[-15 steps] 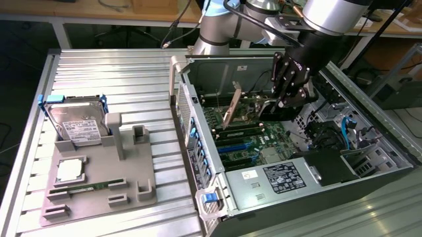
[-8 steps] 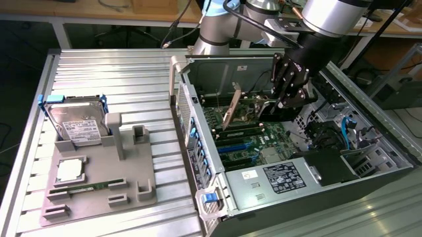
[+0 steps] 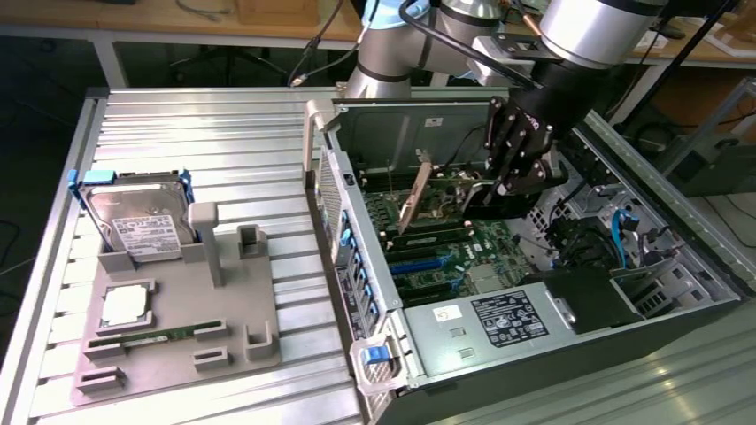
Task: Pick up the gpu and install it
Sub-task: 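Insert the gpu into the slot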
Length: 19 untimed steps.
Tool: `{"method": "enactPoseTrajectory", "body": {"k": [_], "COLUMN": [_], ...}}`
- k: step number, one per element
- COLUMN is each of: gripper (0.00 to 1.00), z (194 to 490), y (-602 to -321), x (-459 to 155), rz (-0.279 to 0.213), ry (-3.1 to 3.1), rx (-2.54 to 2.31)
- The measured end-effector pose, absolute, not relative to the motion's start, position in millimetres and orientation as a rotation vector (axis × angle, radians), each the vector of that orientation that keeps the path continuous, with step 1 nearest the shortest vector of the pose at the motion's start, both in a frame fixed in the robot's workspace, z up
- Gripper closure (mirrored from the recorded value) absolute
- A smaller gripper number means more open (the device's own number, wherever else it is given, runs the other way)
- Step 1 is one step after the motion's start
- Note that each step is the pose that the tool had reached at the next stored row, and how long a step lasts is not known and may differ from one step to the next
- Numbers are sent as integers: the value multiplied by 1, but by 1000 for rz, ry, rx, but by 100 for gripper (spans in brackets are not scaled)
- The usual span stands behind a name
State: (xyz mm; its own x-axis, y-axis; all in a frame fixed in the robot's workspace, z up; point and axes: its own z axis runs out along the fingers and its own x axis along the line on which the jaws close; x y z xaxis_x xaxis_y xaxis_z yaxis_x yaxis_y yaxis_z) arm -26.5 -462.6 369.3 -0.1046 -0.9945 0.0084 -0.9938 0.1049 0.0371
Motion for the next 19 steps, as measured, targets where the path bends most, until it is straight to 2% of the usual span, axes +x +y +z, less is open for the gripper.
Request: {"method": "enactPoseTrajectory", "body": {"k": [19], "gripper": [73], "z": [365], "y": [-463], "x": [-26], "rz": [-33], "ry": [-2311], "rx": [2081]}}
